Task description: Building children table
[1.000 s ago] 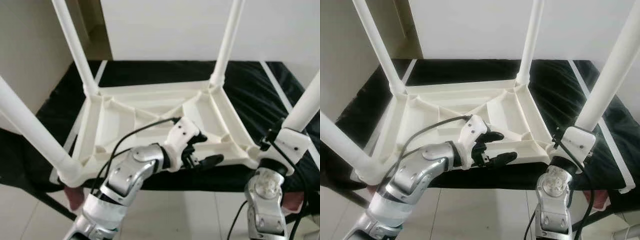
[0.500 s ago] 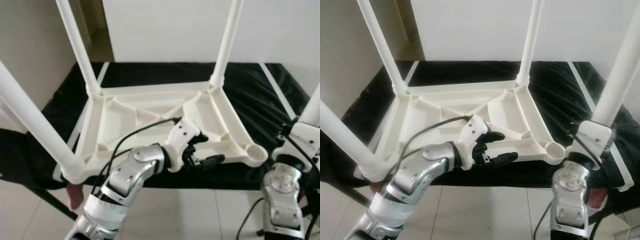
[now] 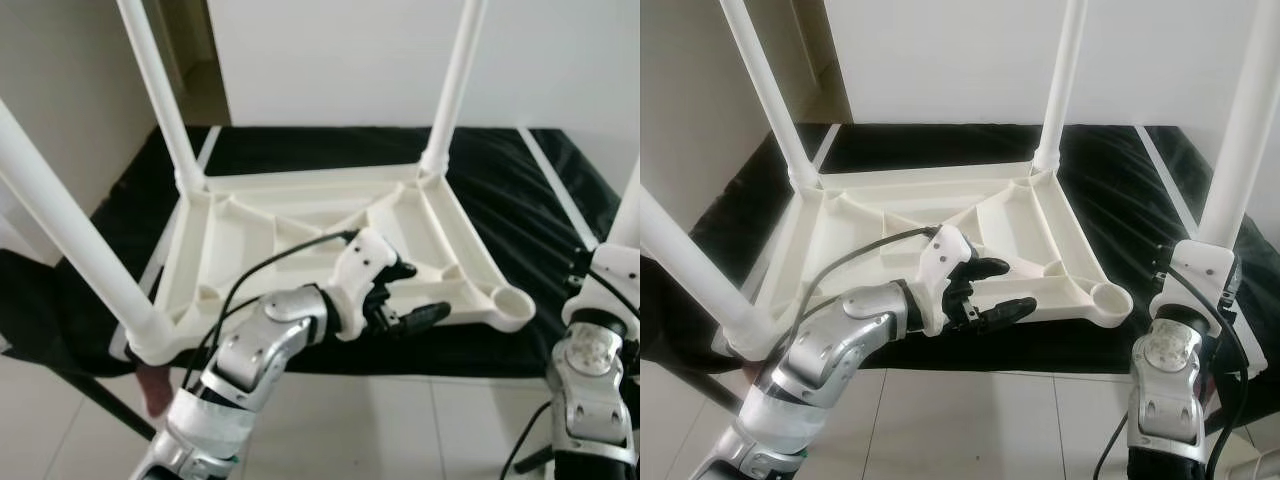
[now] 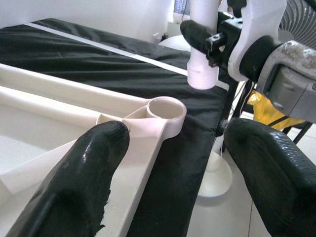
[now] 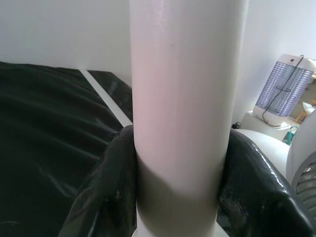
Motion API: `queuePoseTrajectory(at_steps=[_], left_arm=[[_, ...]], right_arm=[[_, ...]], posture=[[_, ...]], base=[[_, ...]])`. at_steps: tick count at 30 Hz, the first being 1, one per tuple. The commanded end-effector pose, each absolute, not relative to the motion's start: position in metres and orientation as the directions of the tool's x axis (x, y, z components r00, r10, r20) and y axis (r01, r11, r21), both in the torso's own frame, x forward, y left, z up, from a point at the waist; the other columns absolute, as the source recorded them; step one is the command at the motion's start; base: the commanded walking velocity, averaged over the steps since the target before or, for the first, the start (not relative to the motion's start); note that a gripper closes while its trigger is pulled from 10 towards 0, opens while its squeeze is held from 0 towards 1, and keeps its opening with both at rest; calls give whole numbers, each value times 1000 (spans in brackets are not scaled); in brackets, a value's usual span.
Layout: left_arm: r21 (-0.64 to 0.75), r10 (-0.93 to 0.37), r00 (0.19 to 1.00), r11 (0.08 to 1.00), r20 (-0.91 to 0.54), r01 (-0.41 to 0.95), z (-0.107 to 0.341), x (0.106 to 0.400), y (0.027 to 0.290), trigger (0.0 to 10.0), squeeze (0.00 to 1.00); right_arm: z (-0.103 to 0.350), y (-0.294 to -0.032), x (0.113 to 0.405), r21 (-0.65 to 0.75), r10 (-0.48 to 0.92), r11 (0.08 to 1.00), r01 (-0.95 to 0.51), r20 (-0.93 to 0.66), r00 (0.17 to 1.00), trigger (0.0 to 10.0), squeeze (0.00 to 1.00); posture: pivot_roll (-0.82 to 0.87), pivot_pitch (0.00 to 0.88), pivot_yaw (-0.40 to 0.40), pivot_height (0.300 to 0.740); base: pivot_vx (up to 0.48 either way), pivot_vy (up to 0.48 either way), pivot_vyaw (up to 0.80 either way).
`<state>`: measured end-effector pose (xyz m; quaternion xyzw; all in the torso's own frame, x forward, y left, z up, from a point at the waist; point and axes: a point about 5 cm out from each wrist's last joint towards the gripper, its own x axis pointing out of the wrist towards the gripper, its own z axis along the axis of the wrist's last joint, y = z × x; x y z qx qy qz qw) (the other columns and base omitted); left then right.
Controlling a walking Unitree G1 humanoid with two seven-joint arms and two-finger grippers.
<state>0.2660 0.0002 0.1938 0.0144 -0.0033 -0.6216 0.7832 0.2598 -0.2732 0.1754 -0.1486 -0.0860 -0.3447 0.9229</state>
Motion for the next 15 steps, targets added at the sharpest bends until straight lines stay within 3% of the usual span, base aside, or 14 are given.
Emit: queuePoseTrajectory(at_steps=[1,10,15], left_arm=[[37,-959,282,281,-5,959,195,271,2,10000,0],[27,-957,291,291,-13,956,194,273,5,10000,0],[16,-954,298,298,-17,954,194,274,5,10000,0]], right_arm=[[172,-273,261,-223,-601,730,646,240,762,10000,0],[167,-267,266,-201,-577,776,598,158,801,10000,0],[169,-270,268,-70,-603,792,606,69,795,10000,0]], posture=[[-46,27,20,740],[-43,37,21,740],[-42,42,23,740]], base=[[0,0,0],[0,0,0],[0,0,0]])
